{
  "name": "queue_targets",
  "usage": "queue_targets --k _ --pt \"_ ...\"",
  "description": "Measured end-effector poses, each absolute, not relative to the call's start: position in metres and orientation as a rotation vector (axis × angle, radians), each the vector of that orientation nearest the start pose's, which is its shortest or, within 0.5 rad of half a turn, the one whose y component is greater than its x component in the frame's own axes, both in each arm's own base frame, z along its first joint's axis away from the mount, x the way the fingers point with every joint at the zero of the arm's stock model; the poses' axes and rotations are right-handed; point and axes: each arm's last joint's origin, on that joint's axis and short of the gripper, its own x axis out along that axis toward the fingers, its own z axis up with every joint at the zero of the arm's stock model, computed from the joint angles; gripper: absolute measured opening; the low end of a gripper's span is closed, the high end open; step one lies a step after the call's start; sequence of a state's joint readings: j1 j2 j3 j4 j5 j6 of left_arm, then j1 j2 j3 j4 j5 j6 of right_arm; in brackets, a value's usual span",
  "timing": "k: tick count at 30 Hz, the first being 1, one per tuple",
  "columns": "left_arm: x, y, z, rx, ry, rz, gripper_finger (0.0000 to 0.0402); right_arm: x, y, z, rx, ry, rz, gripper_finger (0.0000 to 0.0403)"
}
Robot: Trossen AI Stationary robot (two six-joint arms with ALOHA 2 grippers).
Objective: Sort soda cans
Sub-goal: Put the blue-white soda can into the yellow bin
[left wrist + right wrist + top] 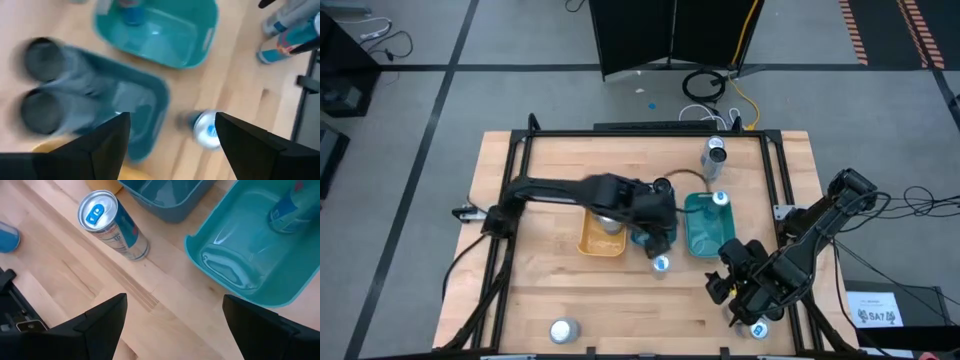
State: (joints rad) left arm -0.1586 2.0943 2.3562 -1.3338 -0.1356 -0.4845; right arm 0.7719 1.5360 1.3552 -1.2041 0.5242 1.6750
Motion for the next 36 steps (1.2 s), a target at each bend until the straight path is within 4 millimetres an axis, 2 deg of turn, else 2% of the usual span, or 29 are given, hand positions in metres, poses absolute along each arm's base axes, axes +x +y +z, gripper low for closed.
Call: queue_targets --k 3,7,10,13,18,26,36 --pt "0.381 -0.066 0.397 -0.238 1.022 0.307 0.0300 0.211 0.185 0.291 0.692 0.873 -0.687 0.0320" --pt "0.339 -0.082 0.422 -0.154 0.974 0.464 0.0300 0.211 0.185 0.291 0.704 0.870 -0.691 0.0320" --pt "0.322 -0.098 0.434 -0.128 0.896 0.470 0.0300 0.212 0.186 0.291 0.713 0.869 -0.678 0.0320" --pt "0.314 -0.111 0.438 -0.114 0.882 0.428 0.0300 0.213 0.187 0.292 0.722 0.867 -0.670 0.0320" --pt "0.314 -0.124 0.433 -0.105 0.895 0.408 0.0300 0.215 0.189 0.292 0.750 0.858 -0.651 0.0320" --pt "0.329 -0.136 0.414 -0.133 0.937 0.430 0.0300 0.245 0.171 0.295 0.973 0.894 -0.634 0.0320" --pt "0.355 -0.152 0.384 -0.116 0.976 0.446 0.0300 0.258 0.174 0.302 1.094 0.813 -0.544 0.0320"
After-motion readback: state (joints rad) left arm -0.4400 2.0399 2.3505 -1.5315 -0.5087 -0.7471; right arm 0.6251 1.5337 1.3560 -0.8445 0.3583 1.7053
